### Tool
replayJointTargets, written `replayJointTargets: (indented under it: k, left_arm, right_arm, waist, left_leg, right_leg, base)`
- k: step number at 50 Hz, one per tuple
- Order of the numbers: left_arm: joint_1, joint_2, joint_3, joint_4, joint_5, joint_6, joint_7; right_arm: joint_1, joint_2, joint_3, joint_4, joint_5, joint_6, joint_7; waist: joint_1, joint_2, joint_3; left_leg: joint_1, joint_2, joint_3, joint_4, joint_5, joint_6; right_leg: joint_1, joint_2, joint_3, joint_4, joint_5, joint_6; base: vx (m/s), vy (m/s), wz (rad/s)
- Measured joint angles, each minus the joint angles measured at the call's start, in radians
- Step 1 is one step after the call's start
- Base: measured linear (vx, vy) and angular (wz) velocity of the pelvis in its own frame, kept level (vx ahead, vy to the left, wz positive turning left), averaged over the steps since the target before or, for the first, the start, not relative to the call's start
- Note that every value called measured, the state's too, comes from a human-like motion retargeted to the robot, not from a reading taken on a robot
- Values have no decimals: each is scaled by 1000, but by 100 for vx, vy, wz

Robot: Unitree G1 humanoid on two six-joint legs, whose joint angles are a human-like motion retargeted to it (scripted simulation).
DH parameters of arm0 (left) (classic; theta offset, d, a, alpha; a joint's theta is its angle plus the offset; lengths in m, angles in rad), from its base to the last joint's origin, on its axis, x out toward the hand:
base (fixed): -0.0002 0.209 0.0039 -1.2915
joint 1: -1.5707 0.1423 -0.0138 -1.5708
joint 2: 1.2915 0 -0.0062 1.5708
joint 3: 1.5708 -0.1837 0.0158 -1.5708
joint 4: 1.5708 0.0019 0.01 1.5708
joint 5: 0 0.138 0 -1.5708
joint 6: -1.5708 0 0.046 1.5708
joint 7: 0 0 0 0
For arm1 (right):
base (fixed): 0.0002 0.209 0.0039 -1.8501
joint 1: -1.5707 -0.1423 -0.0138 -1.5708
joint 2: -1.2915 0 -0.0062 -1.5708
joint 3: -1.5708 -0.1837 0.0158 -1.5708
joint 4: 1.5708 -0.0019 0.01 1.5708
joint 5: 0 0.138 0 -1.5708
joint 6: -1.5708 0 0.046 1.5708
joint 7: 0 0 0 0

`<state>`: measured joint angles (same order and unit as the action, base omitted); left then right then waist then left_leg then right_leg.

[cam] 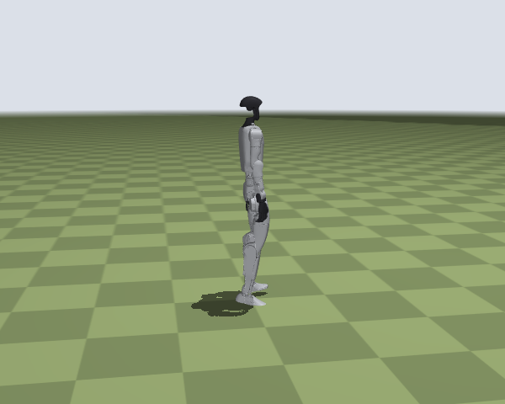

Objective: Upper body actions

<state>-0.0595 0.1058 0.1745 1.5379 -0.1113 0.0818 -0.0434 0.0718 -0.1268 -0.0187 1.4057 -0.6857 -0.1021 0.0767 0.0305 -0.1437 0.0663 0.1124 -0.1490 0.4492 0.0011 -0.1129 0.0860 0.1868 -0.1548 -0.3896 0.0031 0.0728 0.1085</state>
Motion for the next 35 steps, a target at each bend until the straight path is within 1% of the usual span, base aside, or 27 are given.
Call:
replayJointTargets:
  k: [2,3,5,8,11,15,18,20,23,25,26,27,28,29,30,32,33,35]
  left_arm:
    - [29,6,30,35,24,10,10]
    - [38,4,60,47,30,16,24]
    - [62,-4,103,58,8,17,38]
    - [113,-1,112,62,-43,8,7]
    - [145,26,110,74,23,32,-43]
    - [173,52,114,65,150,74,-103]
    - [197,56,127,73,128,83,-87]
    - [223,41,155,74,88,84,-62]
    - [284,16,192,96,48,66,-76]
    - [320,13,188,123,59,86,-125]
    - [326,14,192,131,79,89,-134]
    - [335,17,195,142,99,88,-139]
    - [350,26,193,157,115,81,-136]
    - [368,33,189,162,122,81,-134]
    - [388,37,185,162,125,86,-131]
    - [412,43,181,162,140,115,-126]
    - [413,42,187,162,146,121,-119]
    - [407,40,205,162,145,110,-94]
  right_arm:
    - [-5,2,-4,14,-47,5,-2]
    - [-17,2,-1,20,-73,8,-7]
    - [-45,-3,15,39,-106,11,-34]
    - [-63,-18,51,81,-112,20,-92]
    - [-51,-39,43,161,-55,55,-135]
    - [-15,-56,13,258,32,108,-164]
    - [0,-61,18,291,51,138,-203]
    - [-13,-62,46,294,77,155,-221]
    - [-82,-48,118,294,157,177,-232]
    - [-182,-8,172,294,230,167,-213]
    - [-225,10,177,294,236,149,-191]
    - [-263,30,183,276,238,132,-155]
    - [-292,54,194,222,232,117,-89]
    - [-308,69,205,172,221,107,-29]
    - [-317,80,217,126,207,100,30]
    - [-342,96,208,20,128,75,115]
    - [-355,100,209,-16,95,48,115]
    - [-383,102,229,-57,43,-27,68]
  waist:
    - [44,-1,-36]
    - [46,-1,-39]
    - [25,22,-12]
    - [-65,57,35]
    - [-127,88,32]
    - [-102,82,23]
    - [-76,79,16]
    - [-75,80,32]
    - [-104,76,70]
    - [-104,66,119]
    - [-104,62,139]
    - [-102,56,156]
    - [-93,48,167]
    - [-79,42,168]
    - [-62,39,165]
    - [-21,42,152]
    - [-13,41,150]
    - [-4,34,153]
  left_leg:
    - [-34,5,14,-11,5,-11]
    - [-51,9,9,-14,10,-15]
    - [-59,33,6,-14,24,-19]
    - [-44,63,-18,-6,39,-23]
    - [-50,84,-45,-3,51,-33]
    - [-41,75,-68,-8,57,-42]
    - [-45,83,-61,5,49,-54]
    - [-46,98,-48,36,35,-67]
    - [-83,128,-62,164,16,-90]
    - [-162,166,-44,374,91,-115]
    - [-204,192,-44,460,150,-127]
    - [-260,210,-63,559,205,-135]
    - [-349,214,-117,683,254,-133]
    - [-409,205,-156,764,271,-135]
    - [-454,190,-188,823,271,-139]
    - [-524,226,-159,926,243,-134]
    - [-538,240,-139,950,232,-119]
    - [-538,252,-109,968,213,-100]
  right_leg:
    - [-74,-26,39,39,-10,5]
    - [-116,-29,72,64,-13,-3]
    - [-134,-11,108,91,-26,-8]
    - [-76,27,39,82,-45,-25]
    - [-54,47,10,65,-53,-25]
    - [-27,61,-8,26,-49,-46]
    - [-30,65,-13,17,-50,-58]
    - [-29,66,-3,20,-50,-65]
    - [-13,62,-4,19,-46,-76]
    - [-1,49,6,13,-38,-85]
    - [1,43,4,10,-35,-88]
    - [2,37,0,5,-31,-91]
    - [2,30,-9,-4,-25,-96]
    - [-1,24,-9,-9,-21,-99]
    - [-4,19,-6,-12,-17,-102]
    - [-23,10,11,-7,-16,-107]
    - [-27,5,10,-3,-18,-108]
    - [-28,-2,11,3,-23,-110]
  base:
    - [-4,-22,-45]
    - [-20,-20,6]
    - [-27,-16,41]
    - [-14,-14,74]
    - [-4,-4,75]
    - [2,-12,24]
    - [-4,-17,-12]
    - [-12,-11,-25]
    - [-18,-13,-16]
    - [-31,-14,-35]
    - [-37,-17,-12]
    - [-35,-21,17]
    - [-25,-17,12]
    - [-13,-13,-3]
    - [-4,-6,-17]
    - [0,0,0]
    - [-7,2,9]
    - [-6,-1,19]
